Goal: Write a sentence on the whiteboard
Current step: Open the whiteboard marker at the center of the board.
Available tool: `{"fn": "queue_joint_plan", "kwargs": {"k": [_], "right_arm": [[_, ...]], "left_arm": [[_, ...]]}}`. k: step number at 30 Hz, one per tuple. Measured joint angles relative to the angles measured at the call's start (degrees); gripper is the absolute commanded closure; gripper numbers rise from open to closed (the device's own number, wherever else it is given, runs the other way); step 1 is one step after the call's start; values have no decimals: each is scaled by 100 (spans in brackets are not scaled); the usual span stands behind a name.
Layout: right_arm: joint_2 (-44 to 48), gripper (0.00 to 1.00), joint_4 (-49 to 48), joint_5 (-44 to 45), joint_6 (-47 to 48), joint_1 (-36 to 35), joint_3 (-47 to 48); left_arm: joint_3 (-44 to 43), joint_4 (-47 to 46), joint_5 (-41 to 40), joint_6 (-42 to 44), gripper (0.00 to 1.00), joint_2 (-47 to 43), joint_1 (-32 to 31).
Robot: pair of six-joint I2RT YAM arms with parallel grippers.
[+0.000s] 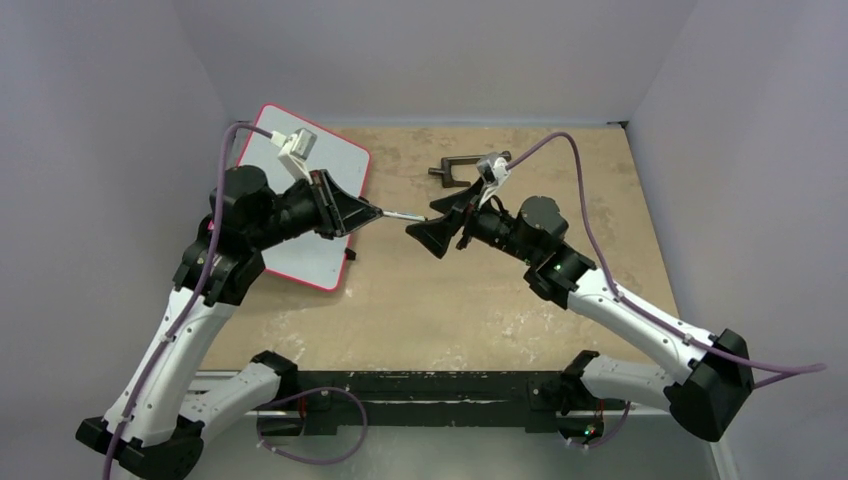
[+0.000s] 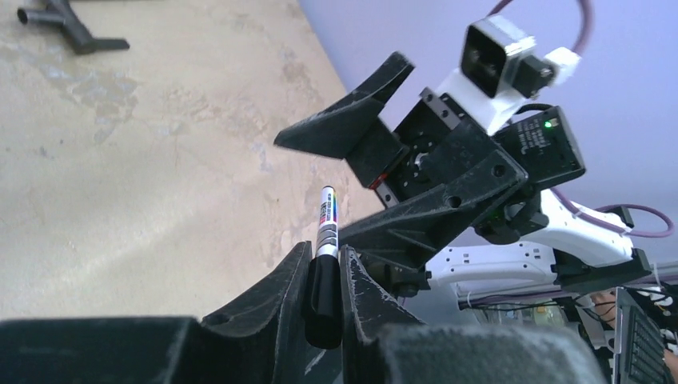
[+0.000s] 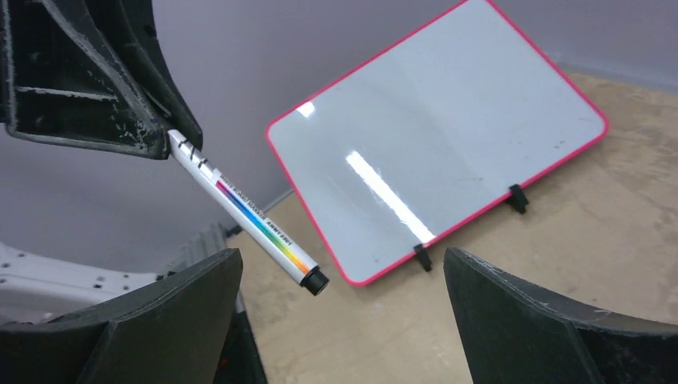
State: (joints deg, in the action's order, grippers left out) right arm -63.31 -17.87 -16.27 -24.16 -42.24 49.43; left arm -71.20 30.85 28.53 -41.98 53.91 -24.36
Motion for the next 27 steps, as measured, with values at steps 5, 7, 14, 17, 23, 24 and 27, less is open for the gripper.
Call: {"fn": "queue_joint_plan", "kwargs": {"k": [5,7,14,17,23,24,27], "right_arm": [[-109,1,-584,-374,-774,-7,0],[-114,2,-866,-511,-1051,0,0],[-168,18,-1834,-1043,-1832,20,17],[-356,23,-2310,-1231,-2210,20,83],[-767,33,-2835,-1484,-2782,22,374],[-813,36,-2881,-1502,-2848,22,431],[-887,46,-3010,-1561,-2986,22,546]], "left_arm": [[173,-614,177,-46,100,-254,149],[247,-876,247,-74,100,-286,192],[691,-1971,675,-507,100,-319,341],[890,-2487,833,-752,100,-348,372],[935,-3018,1056,-1003,100,-417,374],[935,-3073,1088,-1027,100,-435,374],[935,-3167,1182,-1106,100,-479,382]]}}
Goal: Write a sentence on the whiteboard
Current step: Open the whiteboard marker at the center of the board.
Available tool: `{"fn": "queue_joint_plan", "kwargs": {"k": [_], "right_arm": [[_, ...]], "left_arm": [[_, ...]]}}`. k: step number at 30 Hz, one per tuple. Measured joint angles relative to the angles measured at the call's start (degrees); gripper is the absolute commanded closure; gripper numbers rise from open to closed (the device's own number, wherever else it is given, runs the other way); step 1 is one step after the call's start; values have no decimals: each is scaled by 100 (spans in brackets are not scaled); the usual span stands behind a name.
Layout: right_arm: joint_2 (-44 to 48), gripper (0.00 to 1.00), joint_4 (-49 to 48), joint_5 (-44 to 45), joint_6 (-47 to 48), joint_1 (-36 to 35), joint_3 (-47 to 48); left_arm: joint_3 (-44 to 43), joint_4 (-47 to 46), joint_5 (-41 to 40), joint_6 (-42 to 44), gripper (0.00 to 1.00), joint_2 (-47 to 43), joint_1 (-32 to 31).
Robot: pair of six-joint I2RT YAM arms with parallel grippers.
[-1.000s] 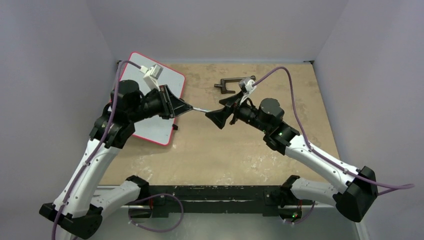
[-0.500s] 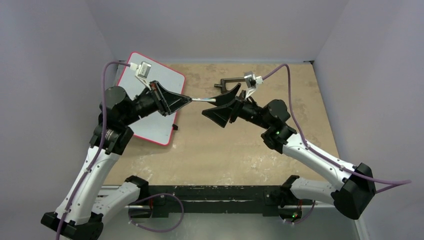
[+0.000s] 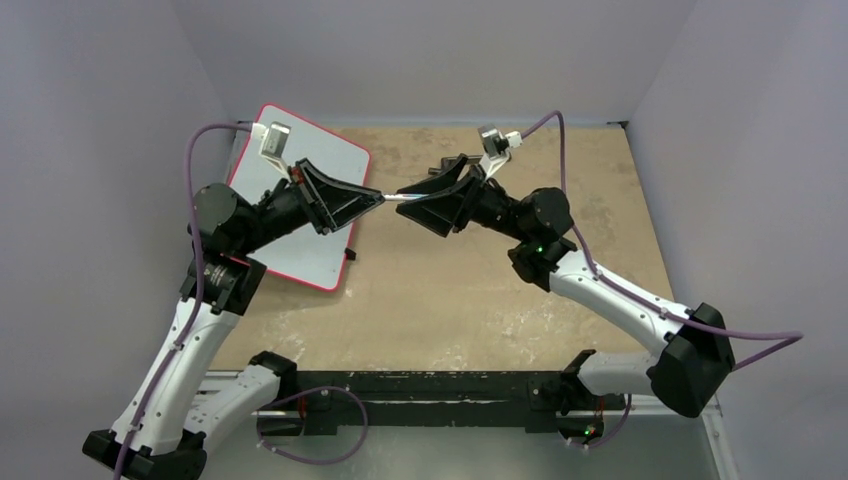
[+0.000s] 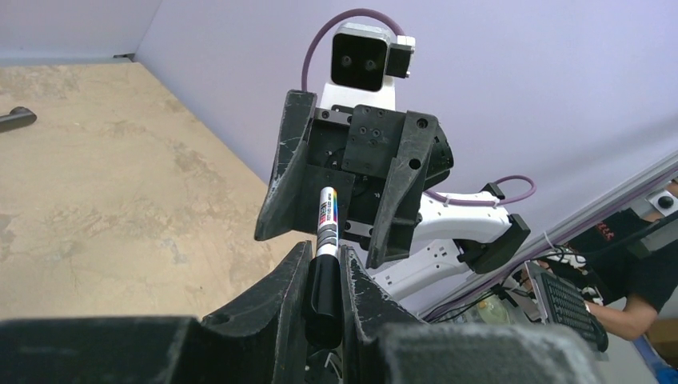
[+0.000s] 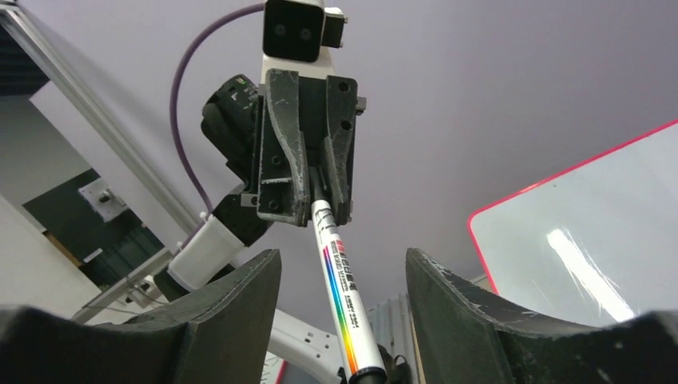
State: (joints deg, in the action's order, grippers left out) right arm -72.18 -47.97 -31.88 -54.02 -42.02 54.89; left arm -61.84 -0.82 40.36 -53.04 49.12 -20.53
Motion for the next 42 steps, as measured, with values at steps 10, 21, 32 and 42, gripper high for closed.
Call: {"fn": "queue_joint_plan", "kwargs": {"k": [10,21,32,42], "right_arm": [[-26,68,-260,-240,-313,4,273],[-70,71,-354,-367,-498,4,328],[-203,77,-424,-413,-557,11,328],[-243,79,-404,-525,-553,26,328]], "left_arm": [[-68,-15,142,-149,100,-98,28],[-195,-15,317,-254,100,-28,28],[-424,256,603,-203,100,304,37],[-741,682,789,42,100,459,66]]}}
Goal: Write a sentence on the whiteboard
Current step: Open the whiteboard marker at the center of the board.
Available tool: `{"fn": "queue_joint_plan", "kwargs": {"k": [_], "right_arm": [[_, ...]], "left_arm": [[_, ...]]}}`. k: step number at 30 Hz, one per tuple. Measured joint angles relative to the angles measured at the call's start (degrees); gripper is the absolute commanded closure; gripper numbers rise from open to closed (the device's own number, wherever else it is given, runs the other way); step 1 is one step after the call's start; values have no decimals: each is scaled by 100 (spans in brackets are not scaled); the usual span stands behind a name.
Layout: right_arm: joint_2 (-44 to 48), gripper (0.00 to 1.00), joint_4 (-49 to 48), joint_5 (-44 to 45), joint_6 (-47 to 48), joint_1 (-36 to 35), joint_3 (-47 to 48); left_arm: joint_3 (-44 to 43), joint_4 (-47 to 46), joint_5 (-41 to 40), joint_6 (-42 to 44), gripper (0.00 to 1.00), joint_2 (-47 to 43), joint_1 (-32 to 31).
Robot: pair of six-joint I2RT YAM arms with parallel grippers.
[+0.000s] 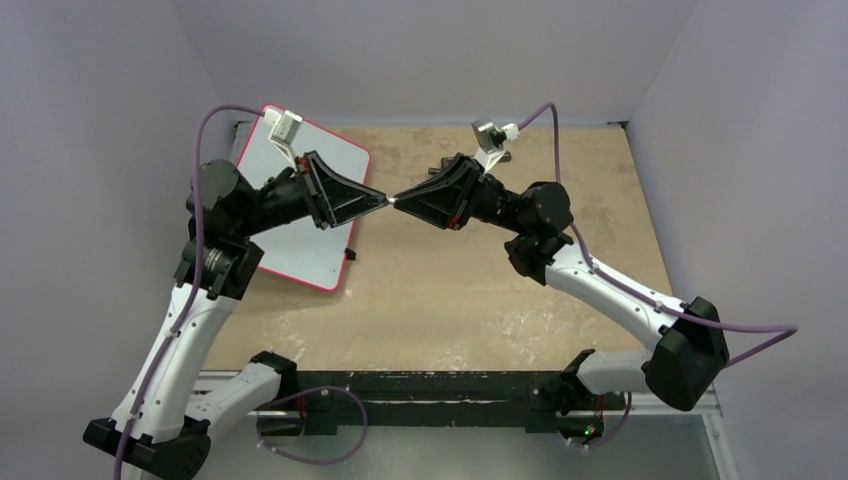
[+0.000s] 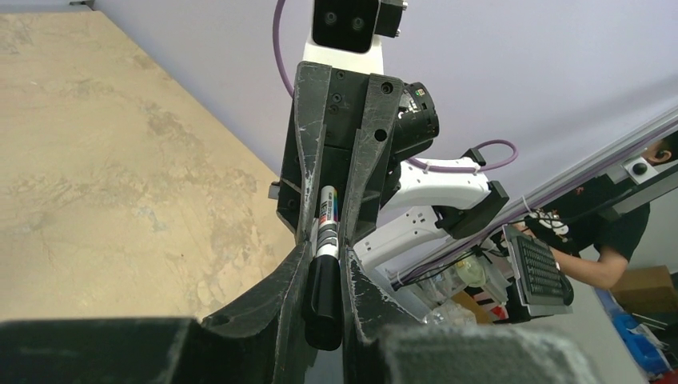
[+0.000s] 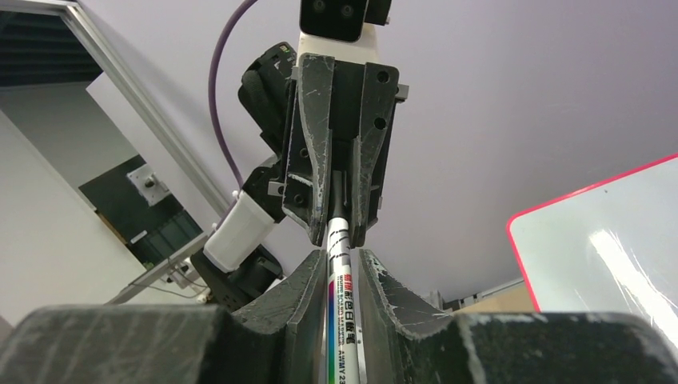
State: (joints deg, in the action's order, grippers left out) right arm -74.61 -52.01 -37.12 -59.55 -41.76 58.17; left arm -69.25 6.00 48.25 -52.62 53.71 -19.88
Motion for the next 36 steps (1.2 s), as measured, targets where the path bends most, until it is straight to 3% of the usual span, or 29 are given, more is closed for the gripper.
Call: {"fn": "queue_joint_plan", "kwargs": {"k": [10,36], "right_arm": [[0,81,9,-22,2,0,0],[-157,79,-85,-210,-87,4,79]], "left_arm": [[-179,654,-4,459,100,-63,-2],[-177,549,-221,424,100,-63,-2]]}}
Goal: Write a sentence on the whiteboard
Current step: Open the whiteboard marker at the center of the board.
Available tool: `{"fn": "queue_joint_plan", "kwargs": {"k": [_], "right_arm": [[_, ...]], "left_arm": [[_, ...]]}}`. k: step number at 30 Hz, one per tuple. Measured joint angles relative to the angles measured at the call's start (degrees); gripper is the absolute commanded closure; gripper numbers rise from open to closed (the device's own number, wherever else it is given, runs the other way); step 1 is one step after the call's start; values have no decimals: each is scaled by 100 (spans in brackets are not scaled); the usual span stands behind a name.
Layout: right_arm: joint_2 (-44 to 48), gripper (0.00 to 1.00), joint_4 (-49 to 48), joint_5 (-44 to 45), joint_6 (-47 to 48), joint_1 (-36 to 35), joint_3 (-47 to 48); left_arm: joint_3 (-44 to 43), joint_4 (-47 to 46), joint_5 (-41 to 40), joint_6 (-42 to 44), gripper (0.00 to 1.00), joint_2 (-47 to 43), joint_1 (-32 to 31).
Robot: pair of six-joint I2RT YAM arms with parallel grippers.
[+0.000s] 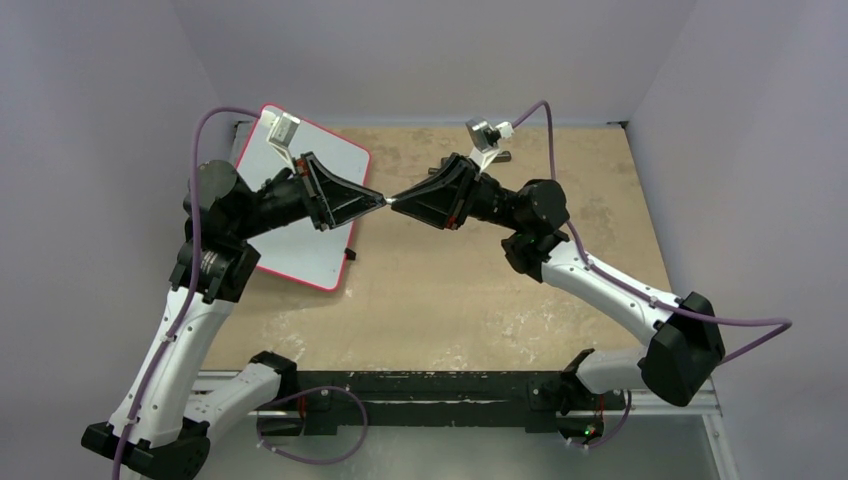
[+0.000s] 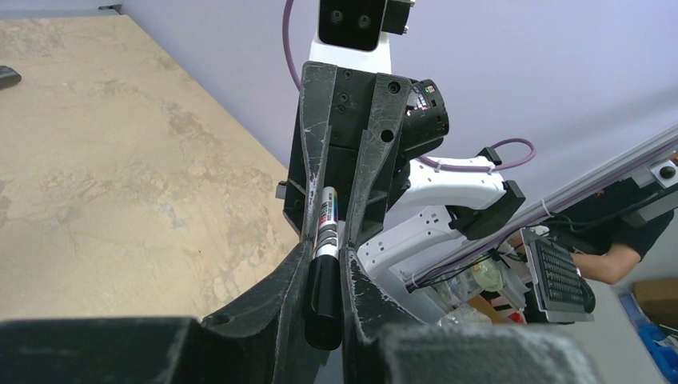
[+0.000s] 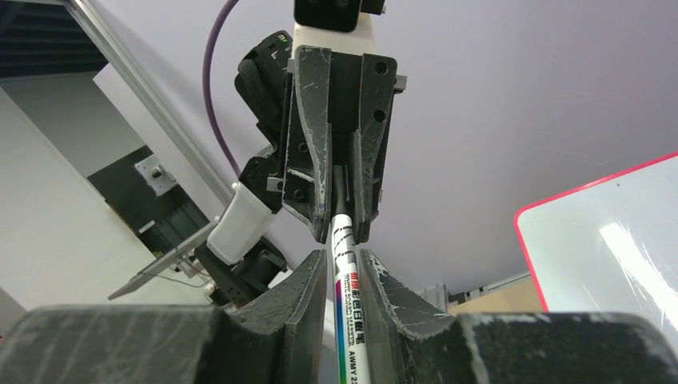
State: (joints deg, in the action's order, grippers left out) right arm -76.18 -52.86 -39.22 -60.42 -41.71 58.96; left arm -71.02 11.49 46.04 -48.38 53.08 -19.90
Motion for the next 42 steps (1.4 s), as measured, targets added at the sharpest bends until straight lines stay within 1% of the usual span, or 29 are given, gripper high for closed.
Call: {"fn": "queue_joint_plan", "kwargs": {"k": [2,6,9,11,16,17,19,22,23,24,26,31,37,42], "right_arm": [[0,80,-2,2,0,0,7],[0,91,-20,2,-2,2,7],[-17,95,-42,-4,-11,11,7],[-35,100,-90,-20,-22,13,9],[-59,100,-170,-42,-57,15,9],[-70,100,-199,-44,-70,15,9],[-79,100,-225,-46,-94,15,9],[-109,100,-289,-57,-129,15,9],[-116,100,-306,-55,-151,13,9],[-116,100,-328,-59,-151,9,9],[-109,100,-363,-61,-146,4,9],[-103,100,-345,-61,-133,0,9],[-98,100,-291,-61,-83,0,9],[-98,100,-229,-83,-50,0,9]], "left_arm": [[2,-17,2,-9,100,0,0],[44,-114,22,-55,100,-2,0],[74,-177,31,-72,100,-7,0],[107,-223,37,-76,100,-17,0],[153,-289,37,-92,100,-50,2],[153,-289,37,-92,97,-55,2],[153,-286,35,-90,85,-55,2],[153,-273,26,-31,56,-59,2],[153,-227,-2,15,49,-61,2],[149,-105,-26,94,43,-59,0],[129,179,-107,232,38,-57,2],[-81,748,-304,511,37,-79,17],[-190,813,-428,555,37,-319,33],[-348,876,-450,551,43,-420,35]]}}
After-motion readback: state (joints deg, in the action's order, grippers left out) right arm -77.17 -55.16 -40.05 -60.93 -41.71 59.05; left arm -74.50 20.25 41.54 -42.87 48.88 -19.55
